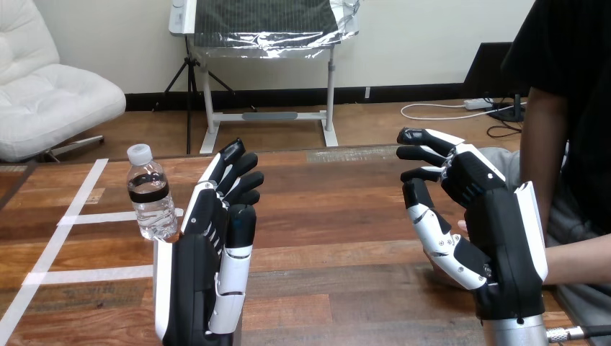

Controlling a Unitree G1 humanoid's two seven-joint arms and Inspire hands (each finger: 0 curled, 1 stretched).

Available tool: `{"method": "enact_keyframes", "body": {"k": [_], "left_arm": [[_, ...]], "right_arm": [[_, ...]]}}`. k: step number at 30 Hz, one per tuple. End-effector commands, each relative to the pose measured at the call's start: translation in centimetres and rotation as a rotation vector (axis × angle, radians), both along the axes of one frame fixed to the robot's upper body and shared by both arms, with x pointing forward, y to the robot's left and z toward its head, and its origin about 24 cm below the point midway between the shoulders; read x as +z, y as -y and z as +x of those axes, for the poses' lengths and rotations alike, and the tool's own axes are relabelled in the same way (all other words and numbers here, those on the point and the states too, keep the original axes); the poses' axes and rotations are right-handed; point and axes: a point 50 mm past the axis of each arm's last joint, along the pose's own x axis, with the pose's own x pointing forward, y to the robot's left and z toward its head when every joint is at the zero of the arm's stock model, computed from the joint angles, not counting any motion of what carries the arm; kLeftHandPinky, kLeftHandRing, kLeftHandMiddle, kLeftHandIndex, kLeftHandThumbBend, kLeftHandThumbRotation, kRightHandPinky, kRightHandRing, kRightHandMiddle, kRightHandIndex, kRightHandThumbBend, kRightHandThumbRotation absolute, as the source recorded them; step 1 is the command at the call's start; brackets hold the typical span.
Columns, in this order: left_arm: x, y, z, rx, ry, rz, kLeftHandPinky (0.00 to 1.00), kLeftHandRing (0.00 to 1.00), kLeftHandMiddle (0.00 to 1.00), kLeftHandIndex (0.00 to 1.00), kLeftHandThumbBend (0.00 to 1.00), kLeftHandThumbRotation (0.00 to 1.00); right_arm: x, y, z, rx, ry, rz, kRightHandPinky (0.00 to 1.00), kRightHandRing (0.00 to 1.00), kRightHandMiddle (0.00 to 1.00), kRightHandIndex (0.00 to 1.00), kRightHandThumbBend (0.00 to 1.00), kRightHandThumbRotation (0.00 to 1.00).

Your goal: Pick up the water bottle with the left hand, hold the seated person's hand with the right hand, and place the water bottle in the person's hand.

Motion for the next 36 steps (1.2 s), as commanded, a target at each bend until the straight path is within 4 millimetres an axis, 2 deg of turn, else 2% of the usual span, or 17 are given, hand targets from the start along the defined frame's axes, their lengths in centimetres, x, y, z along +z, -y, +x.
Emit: {"method": "enact_keyframes", "body": {"k": [1,9,18,28,36], "left_arm": [[2.3,0.2,0.6,0.046,0.118,-0.017,0.79,0.81,0.85,0.87,0.57,0.98],[3.1,-1.2,1.3,0.089,0.188,0.136,0.82,0.83,0.87,0.9,0.54,0.97],[3.8,-2.8,2.3,0.18,0.28,0.311,0.84,0.85,0.87,0.89,0.48,0.87],[4.2,-4.5,3.3,0.274,0.34,0.469,0.88,0.9,0.92,0.92,0.53,0.8],[4.4,-5.8,4.2,0.395,0.362,0.615,0.88,0.92,0.92,0.93,0.56,0.82]], "right_arm": [[1.5,-0.3,0.5,0.008,0.08,0.007,0.6,0.73,0.78,0.72,0.32,0.32],[1.6,-0.4,0.6,0.008,0.079,0.006,0.59,0.73,0.78,0.72,0.31,0.32],[1.6,-0.5,0.7,0.009,0.075,0.009,0.59,0.73,0.78,0.72,0.32,0.32],[1.6,-0.5,0.7,0.011,0.077,0.01,0.58,0.72,0.78,0.72,0.32,0.33],[1.6,-0.5,0.8,0.011,0.079,0.009,0.58,0.72,0.78,0.72,0.32,0.33]]}}
